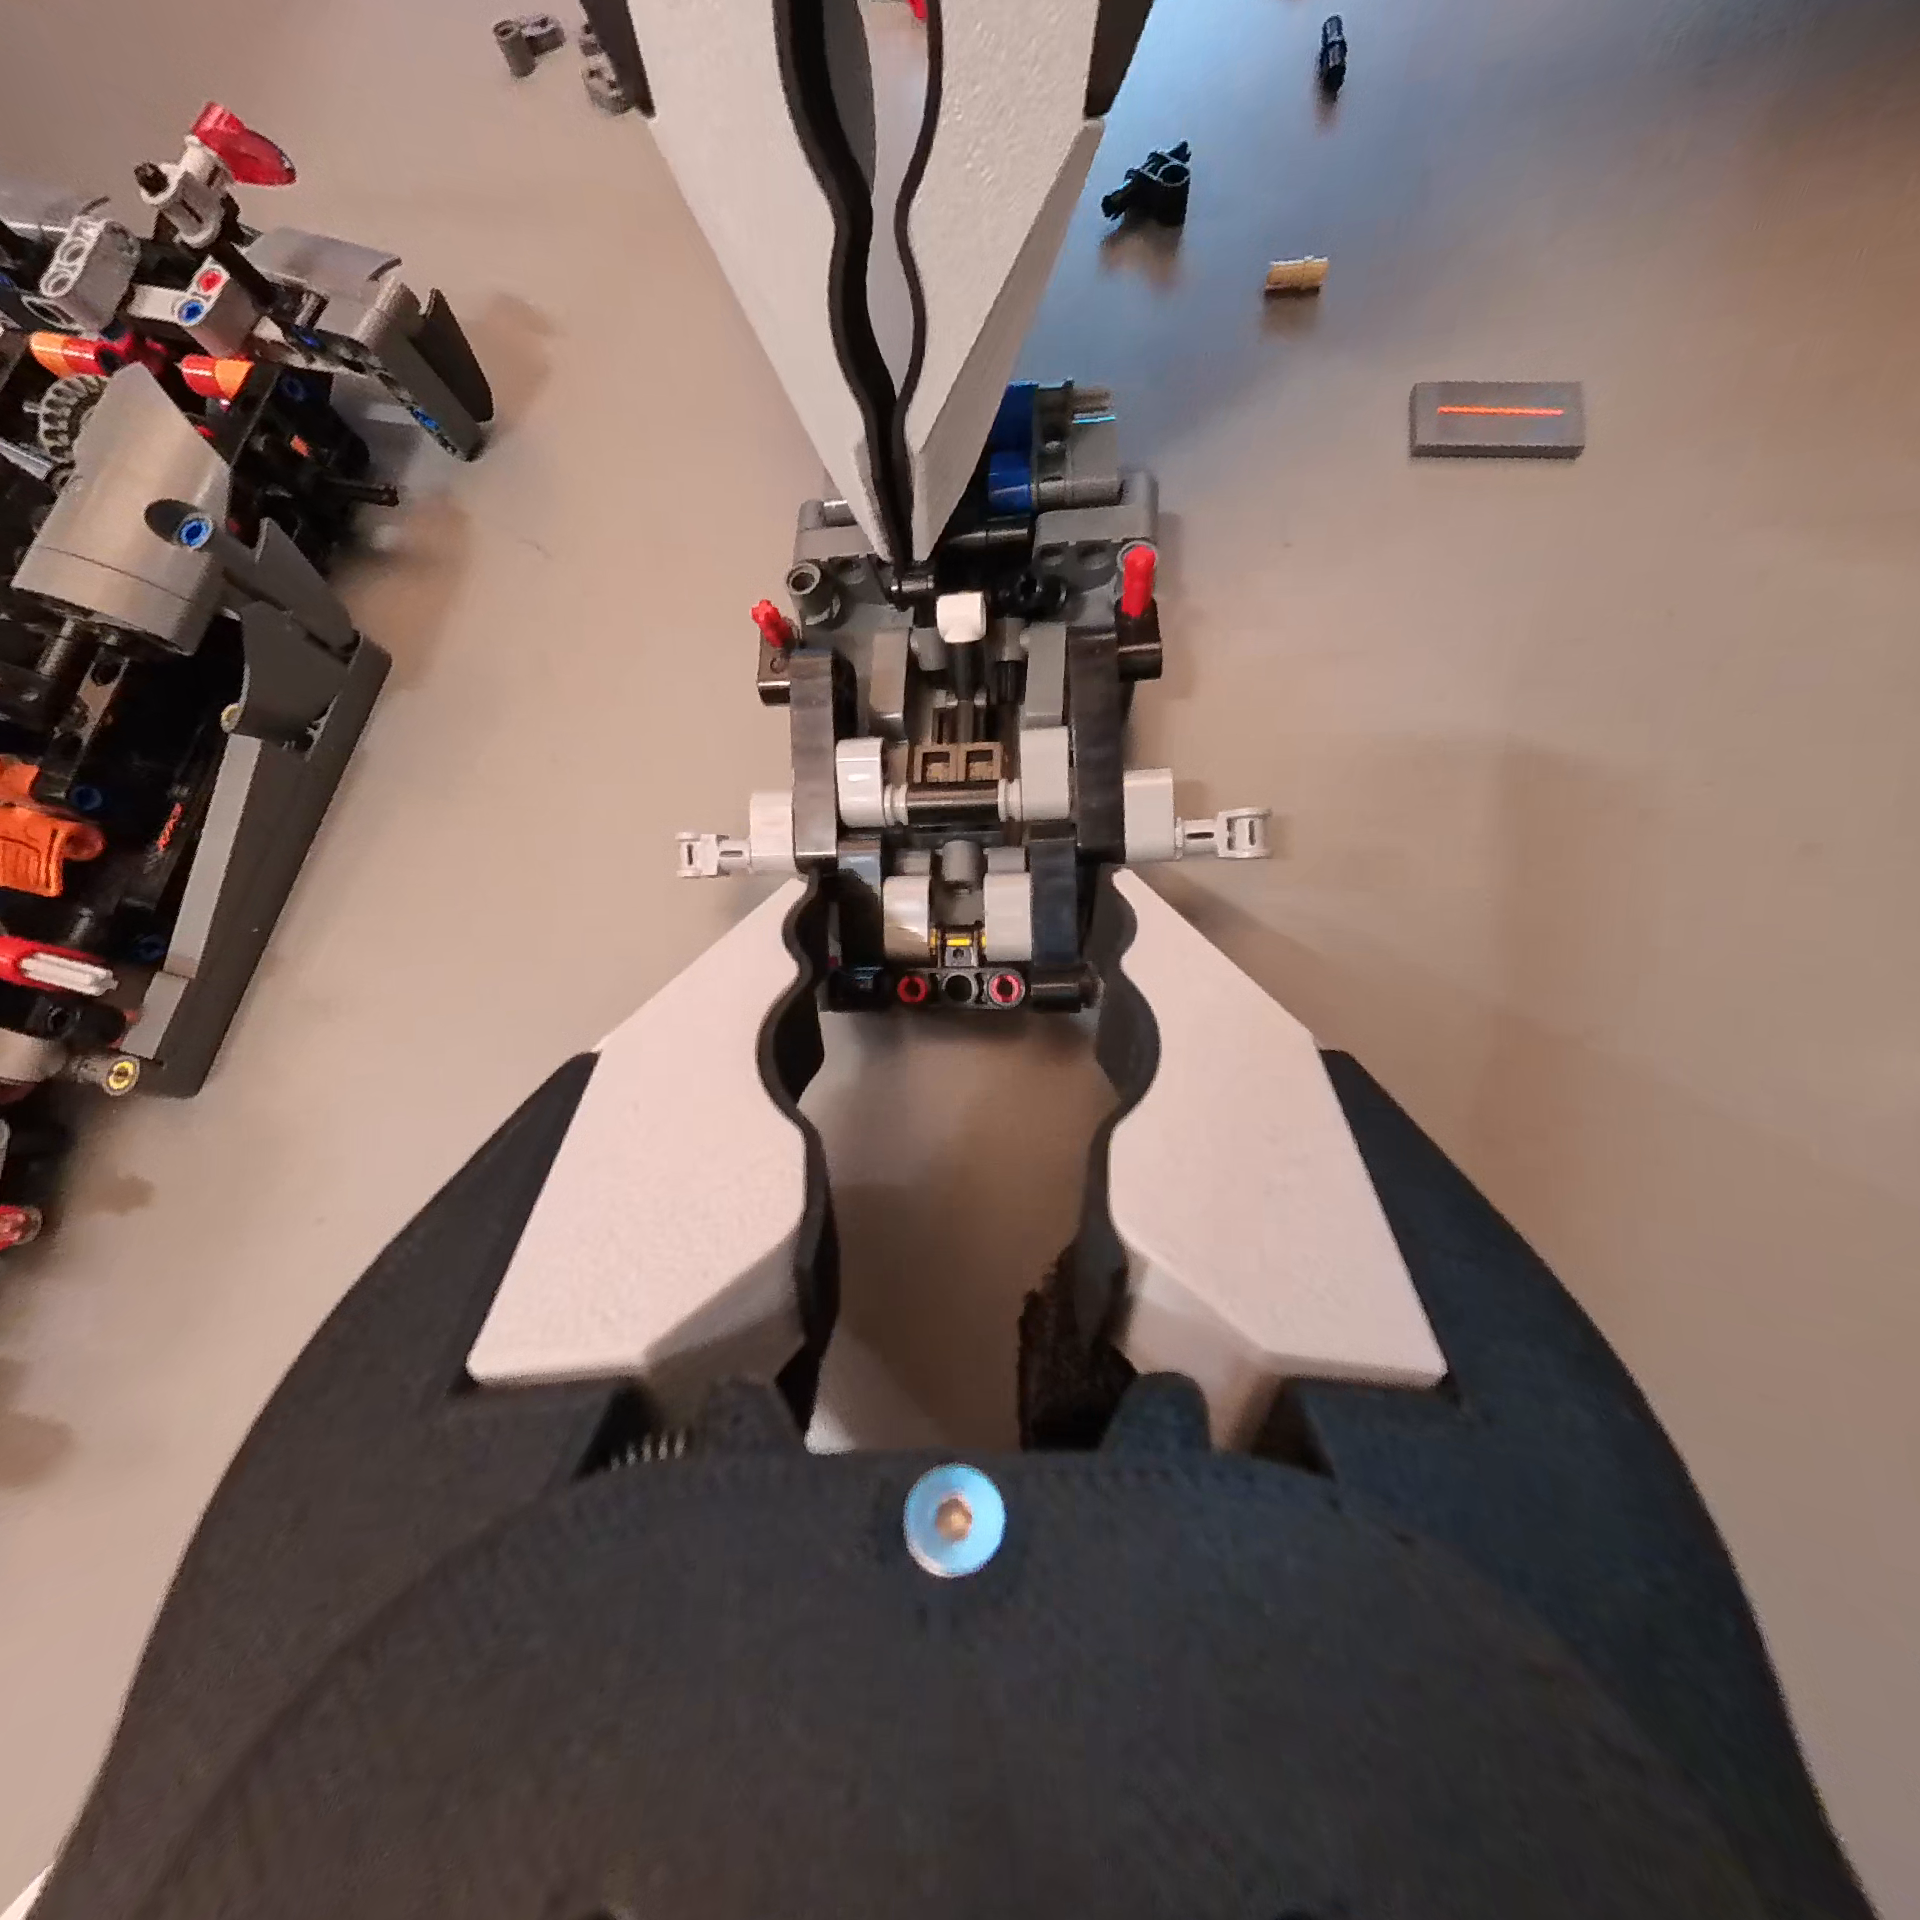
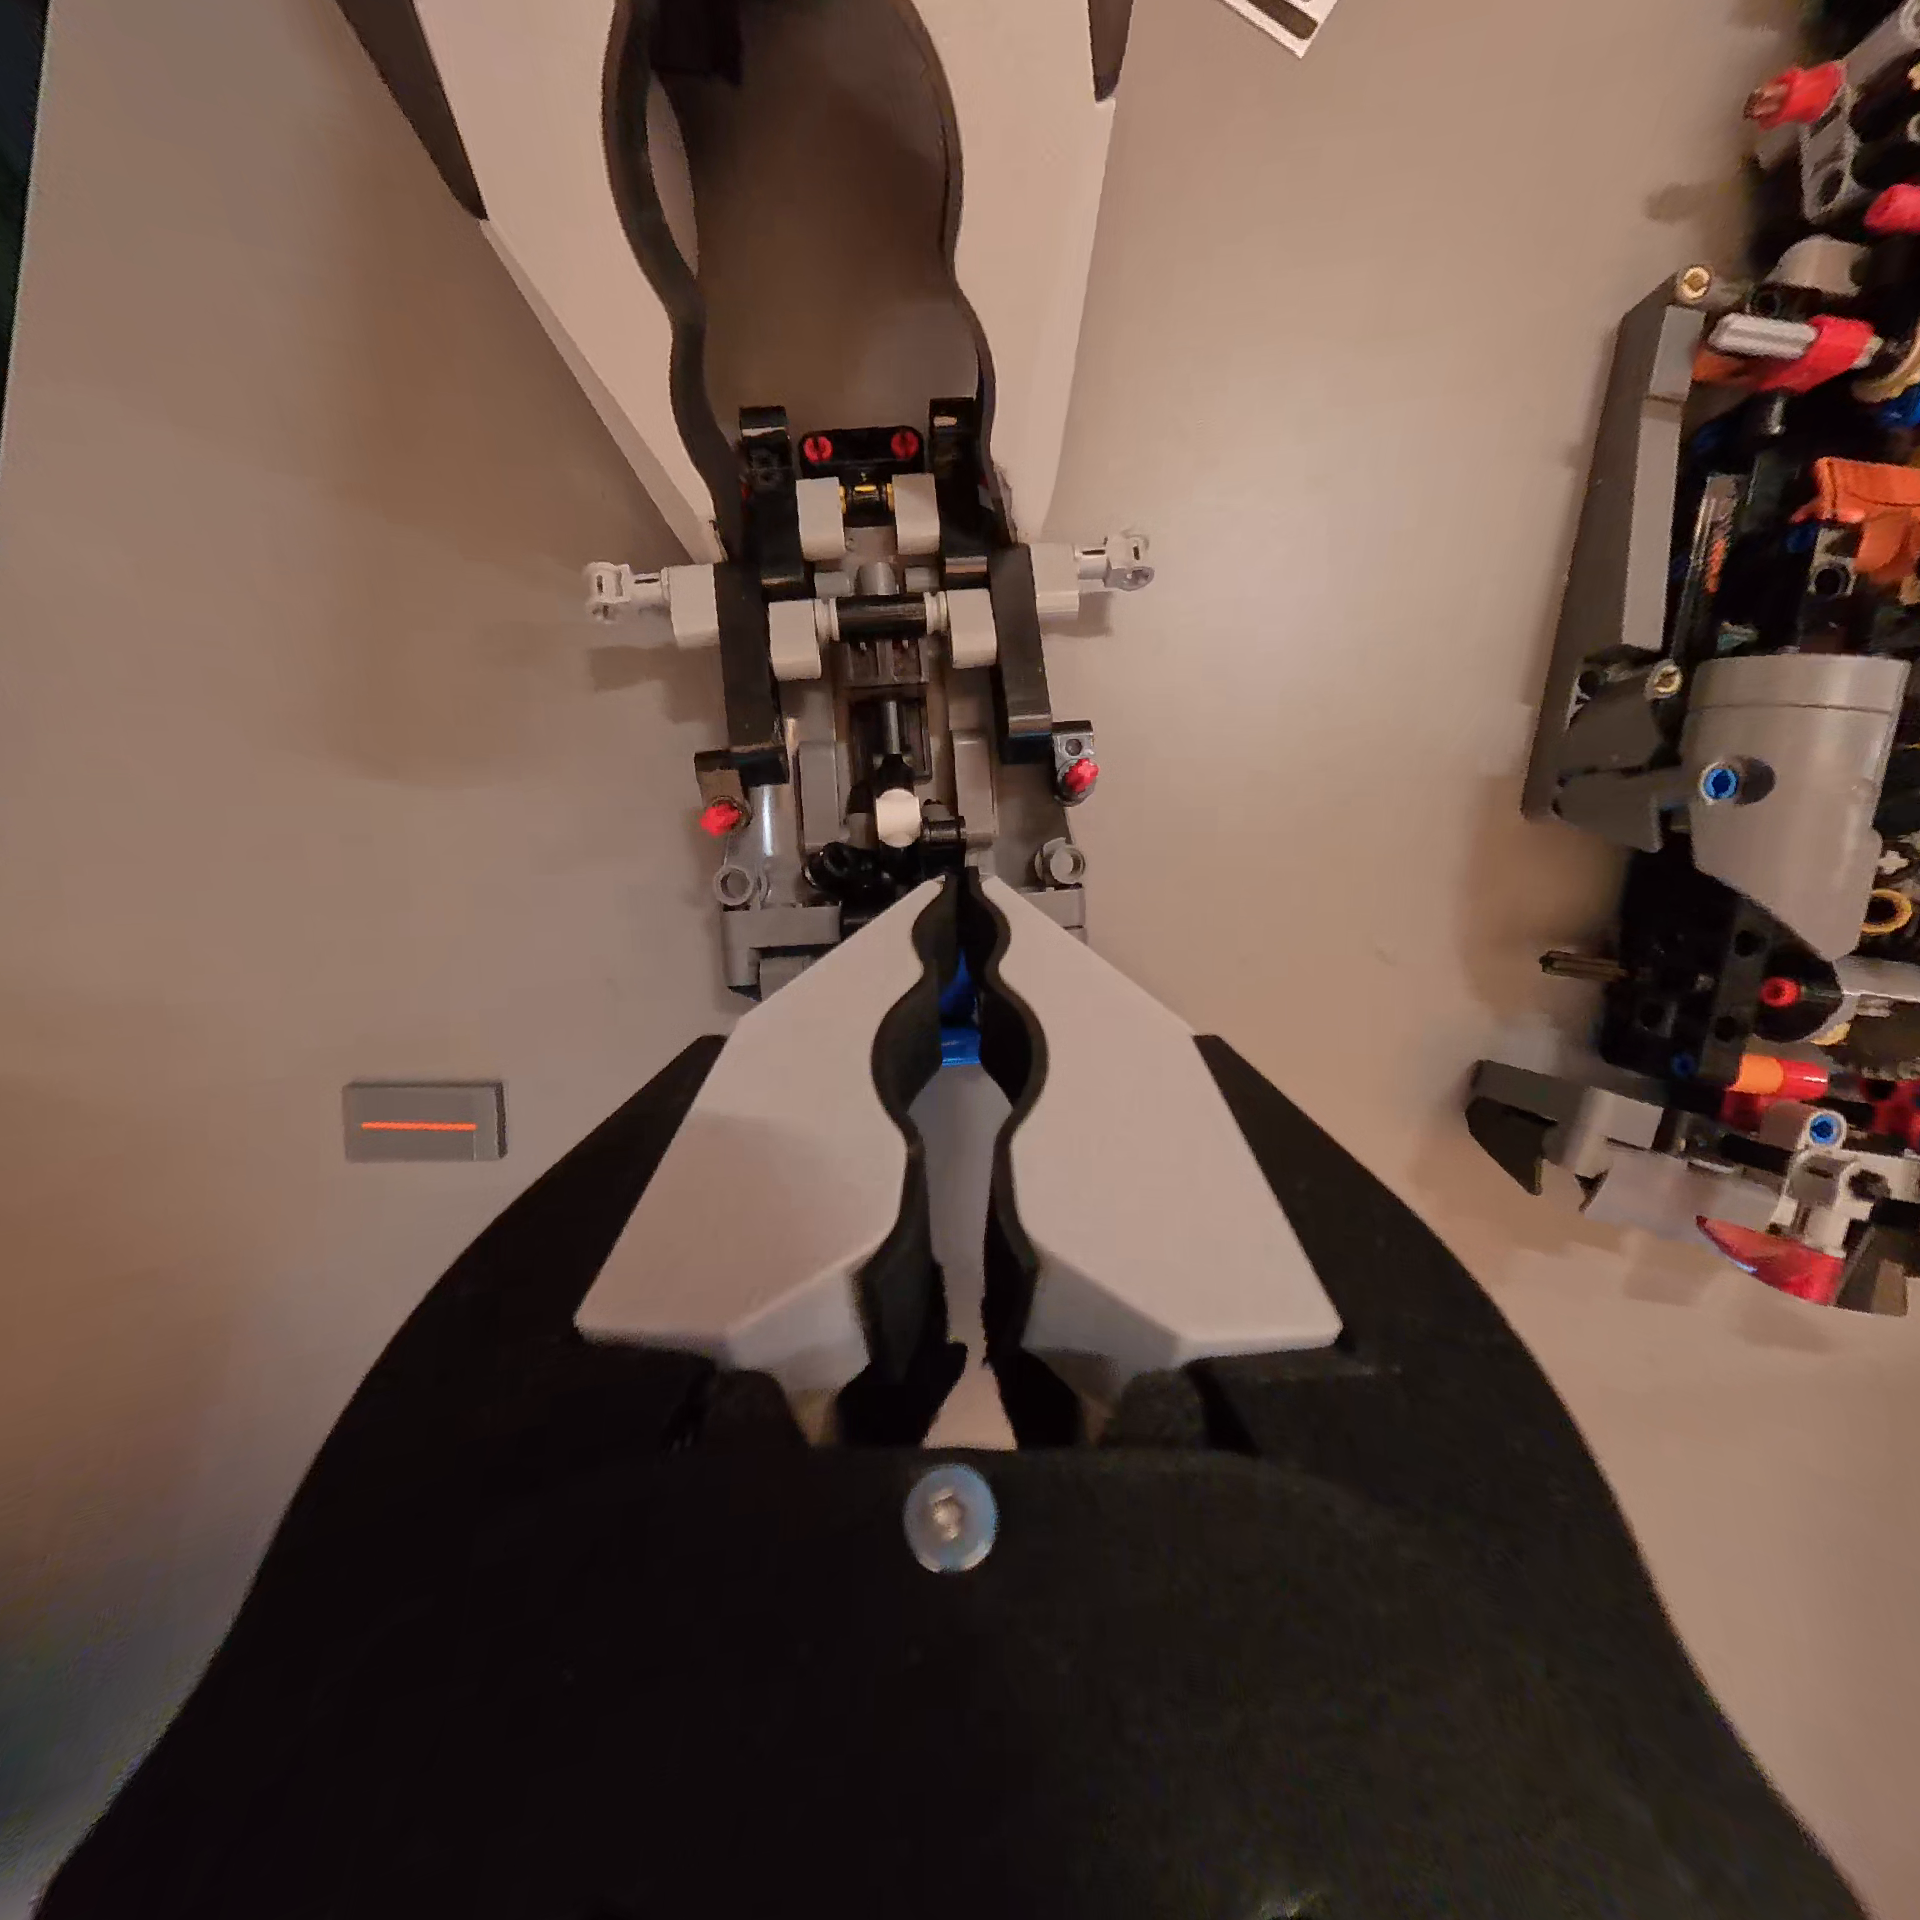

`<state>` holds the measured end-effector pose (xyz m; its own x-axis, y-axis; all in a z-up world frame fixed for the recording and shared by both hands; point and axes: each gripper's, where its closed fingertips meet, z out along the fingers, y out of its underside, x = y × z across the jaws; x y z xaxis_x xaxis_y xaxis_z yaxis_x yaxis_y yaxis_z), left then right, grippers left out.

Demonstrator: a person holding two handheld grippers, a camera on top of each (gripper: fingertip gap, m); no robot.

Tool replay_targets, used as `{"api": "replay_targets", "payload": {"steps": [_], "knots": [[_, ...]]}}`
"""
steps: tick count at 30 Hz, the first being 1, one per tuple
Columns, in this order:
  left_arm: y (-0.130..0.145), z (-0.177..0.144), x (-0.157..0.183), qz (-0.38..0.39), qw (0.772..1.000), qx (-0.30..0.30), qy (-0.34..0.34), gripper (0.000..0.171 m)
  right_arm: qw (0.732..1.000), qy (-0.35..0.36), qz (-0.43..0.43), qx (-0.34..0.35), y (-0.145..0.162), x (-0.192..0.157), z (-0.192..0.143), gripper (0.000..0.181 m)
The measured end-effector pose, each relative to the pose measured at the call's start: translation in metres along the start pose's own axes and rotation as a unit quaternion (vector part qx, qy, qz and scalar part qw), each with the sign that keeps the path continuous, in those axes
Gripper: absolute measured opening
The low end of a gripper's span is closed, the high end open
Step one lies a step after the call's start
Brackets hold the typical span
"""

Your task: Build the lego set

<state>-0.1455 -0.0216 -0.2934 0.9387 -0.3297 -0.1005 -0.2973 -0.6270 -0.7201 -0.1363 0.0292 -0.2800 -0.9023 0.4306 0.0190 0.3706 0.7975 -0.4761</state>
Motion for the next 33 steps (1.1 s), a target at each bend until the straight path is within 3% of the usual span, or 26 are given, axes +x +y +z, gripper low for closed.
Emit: {"api": "replay_targets", "payload": {"steps": [7, 23, 27, 33], "knots": [[-0.0002, -0.0004, 0.0000, 0.006, 1.000, 0.000, -0.004, 0.048, 0.996, -0.039, 0.086, 0.000, 0.0002, -0.0018, 0.0004, 0.000], [-0.0016, -0.0014, 0.0004, 0.032, 0.999, 0.006, -0.024, 0.048, 0.975, -0.031, 0.217, 0.022, -0.0006, -0.0023, 0.0011, 0.000], [-0.0019, -0.0014, 0.0004, 0.035, 0.999, 0.007, -0.026, 0.048, 0.976, -0.029, 0.213, 0.018, -0.0007, -0.0027, 0.0015, 0.000], [-0.0016, -0.0018, -0.0002, 0.036, 0.999, 0.007, -0.026, 0.048, 0.991, -0.005, 0.134, -0.024, -0.0005, -0.0026, 0.0032, 0.000]]}}
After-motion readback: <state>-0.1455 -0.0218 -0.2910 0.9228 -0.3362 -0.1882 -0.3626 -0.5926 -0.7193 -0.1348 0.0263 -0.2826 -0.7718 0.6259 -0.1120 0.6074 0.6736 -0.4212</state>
